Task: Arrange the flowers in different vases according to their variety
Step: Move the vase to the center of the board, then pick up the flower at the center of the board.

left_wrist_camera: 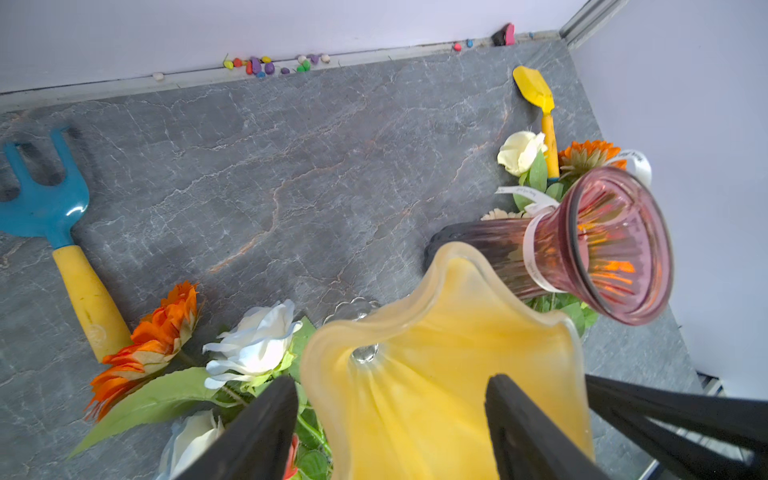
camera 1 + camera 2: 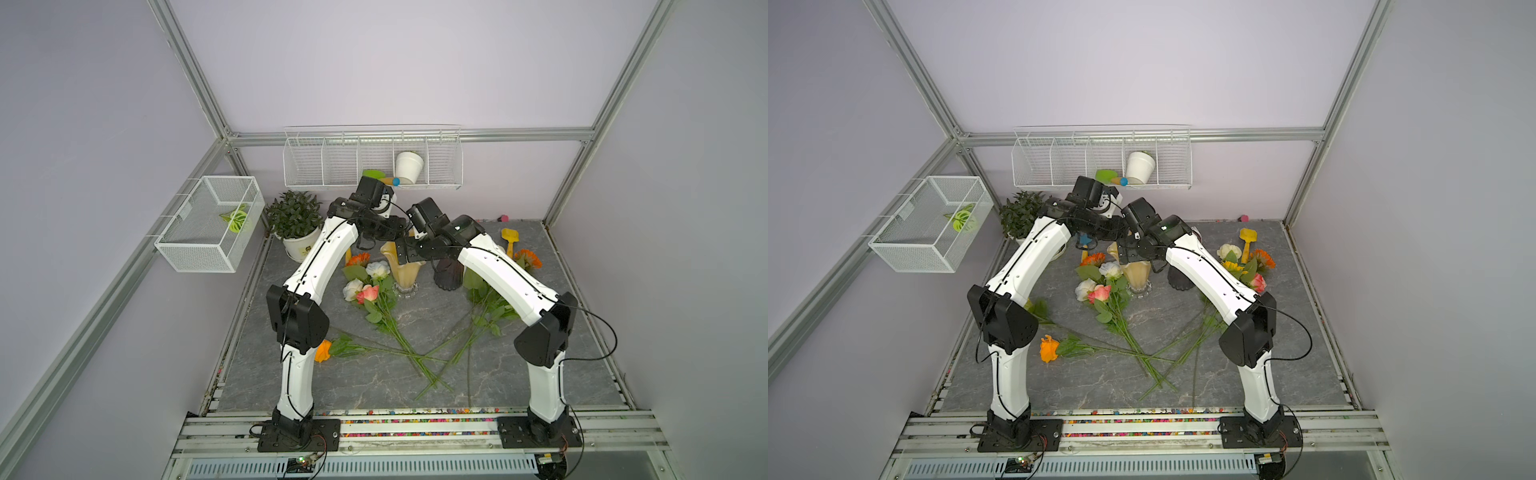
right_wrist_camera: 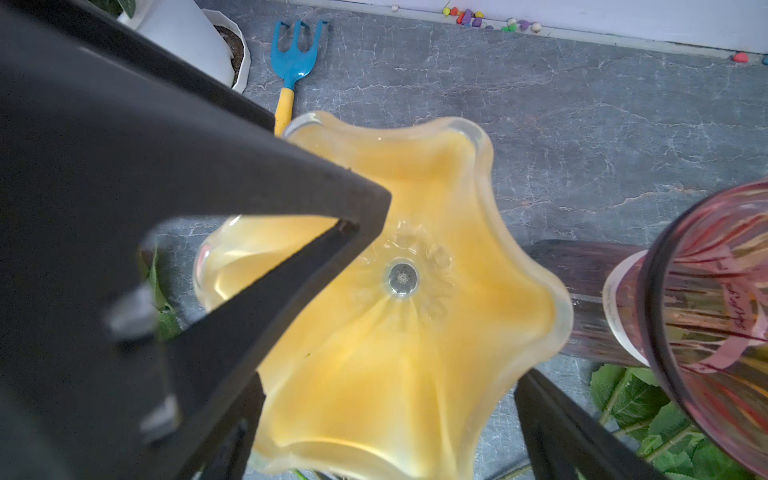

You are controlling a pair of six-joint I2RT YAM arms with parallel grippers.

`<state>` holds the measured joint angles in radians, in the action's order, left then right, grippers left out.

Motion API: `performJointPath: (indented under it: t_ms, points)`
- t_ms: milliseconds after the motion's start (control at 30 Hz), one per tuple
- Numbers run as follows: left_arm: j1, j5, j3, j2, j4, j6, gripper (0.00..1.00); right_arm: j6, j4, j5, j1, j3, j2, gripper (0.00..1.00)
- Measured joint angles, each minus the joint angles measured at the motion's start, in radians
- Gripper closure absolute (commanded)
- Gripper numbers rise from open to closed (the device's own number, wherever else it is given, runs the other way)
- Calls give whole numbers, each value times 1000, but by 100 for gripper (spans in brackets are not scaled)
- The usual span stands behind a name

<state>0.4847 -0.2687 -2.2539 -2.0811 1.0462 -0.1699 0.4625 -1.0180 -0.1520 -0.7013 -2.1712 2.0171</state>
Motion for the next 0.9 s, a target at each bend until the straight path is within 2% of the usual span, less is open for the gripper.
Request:
performJointPath:
  t_ms: [333,467,567,633,667,767,900]
  points:
    - [-2,59,-46,16,26,11,15,-14,5,-7,2,-8,-53,1]
    - [-5,96,-46,60,40,15,13,-27,-1,-37,2,5,-145,2]
    - [-8,113,-6,147,35,15,12,-35,-5,-88,2,91,-277,3]
    - [-9,115,79,249,16,13,7,-38,-7,-129,8,188,-392,5]
    - [-9,114,145,317,0,10,0,-37,-7,-149,14,252,-460,6]
    - [-9,106,444,565,-115,-30,0,-14,-15,-189,61,478,-676,11]
    - [-9,87,848,858,-280,-122,0,49,-26,-182,161,789,-922,17]
